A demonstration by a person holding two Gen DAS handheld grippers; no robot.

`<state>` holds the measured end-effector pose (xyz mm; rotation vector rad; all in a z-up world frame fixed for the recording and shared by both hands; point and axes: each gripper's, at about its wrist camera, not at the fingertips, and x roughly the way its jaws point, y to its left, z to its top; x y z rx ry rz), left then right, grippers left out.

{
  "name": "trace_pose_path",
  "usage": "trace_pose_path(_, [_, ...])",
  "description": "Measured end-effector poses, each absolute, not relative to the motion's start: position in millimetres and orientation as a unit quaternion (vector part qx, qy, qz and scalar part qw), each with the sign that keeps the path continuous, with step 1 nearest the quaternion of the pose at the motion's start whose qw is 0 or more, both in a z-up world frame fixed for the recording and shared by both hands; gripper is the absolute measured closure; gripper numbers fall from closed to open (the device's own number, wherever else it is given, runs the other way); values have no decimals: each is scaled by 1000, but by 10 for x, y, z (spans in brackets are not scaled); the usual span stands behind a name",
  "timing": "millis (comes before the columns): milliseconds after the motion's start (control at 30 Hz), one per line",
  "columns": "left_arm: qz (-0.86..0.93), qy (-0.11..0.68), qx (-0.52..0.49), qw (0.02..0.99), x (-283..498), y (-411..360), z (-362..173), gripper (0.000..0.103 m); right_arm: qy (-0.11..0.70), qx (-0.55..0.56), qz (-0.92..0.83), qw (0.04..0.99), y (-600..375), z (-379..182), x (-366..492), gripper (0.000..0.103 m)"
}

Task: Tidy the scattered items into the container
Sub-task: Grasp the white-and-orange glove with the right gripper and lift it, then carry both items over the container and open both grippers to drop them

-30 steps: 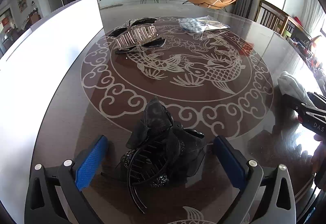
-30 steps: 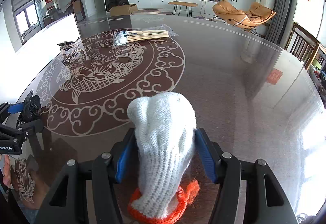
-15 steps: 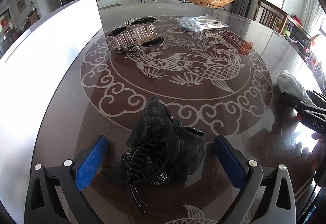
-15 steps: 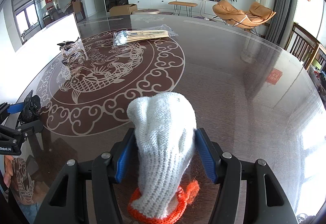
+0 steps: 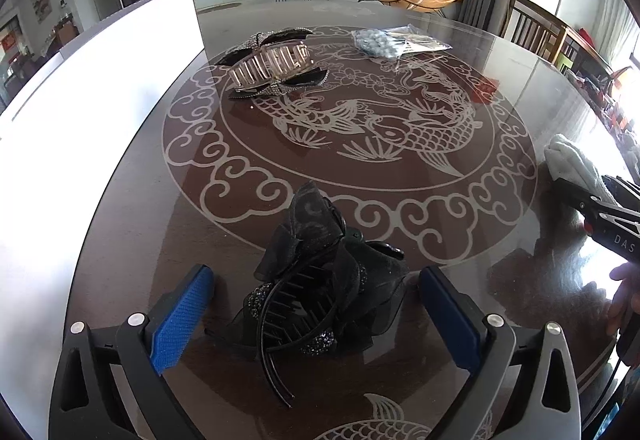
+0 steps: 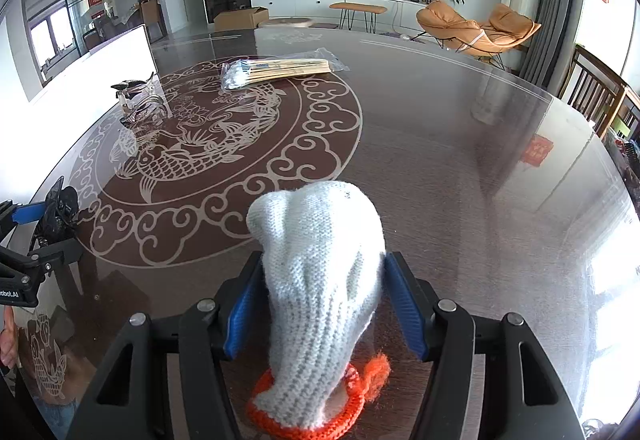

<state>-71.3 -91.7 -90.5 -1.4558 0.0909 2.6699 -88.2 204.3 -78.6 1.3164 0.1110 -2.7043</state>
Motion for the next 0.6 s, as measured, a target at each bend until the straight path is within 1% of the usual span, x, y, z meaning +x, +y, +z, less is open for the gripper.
trace_pose_path(33, [880,28,-472,47,-693,-935,-880,34,37,436,-897,66,2043,-786,-882,42])
trace_pose_path(100, [882,30,-468,49,-674,-955,-837,57,37,436,-897,66,2044,-786,-882,42])
trace_pose_path(200, [881,23,-469,52,-653,-990,-839,57,36,436,-897,66,2046,-786,-878,42])
trace_pose_path(267, [881,9,-469,57,-587,-1019,-818,57,32,434,-897,71,2053,-778,-857,44])
trace_pose_path(333, [881,-1,-470,61,-497,-1039,-787,57,30,432,-898,75,2044,-757,-788,67])
trace_pose_path(467, [877,-24,-474,74,-310,-1051,-760,57,3,430,-899,84,1968,-673,-483,69])
trace_pose_path(600, [880,-37,-465,85,-202,-1059,-604,57,-13,433,-892,132,1654,-599,-239,69])
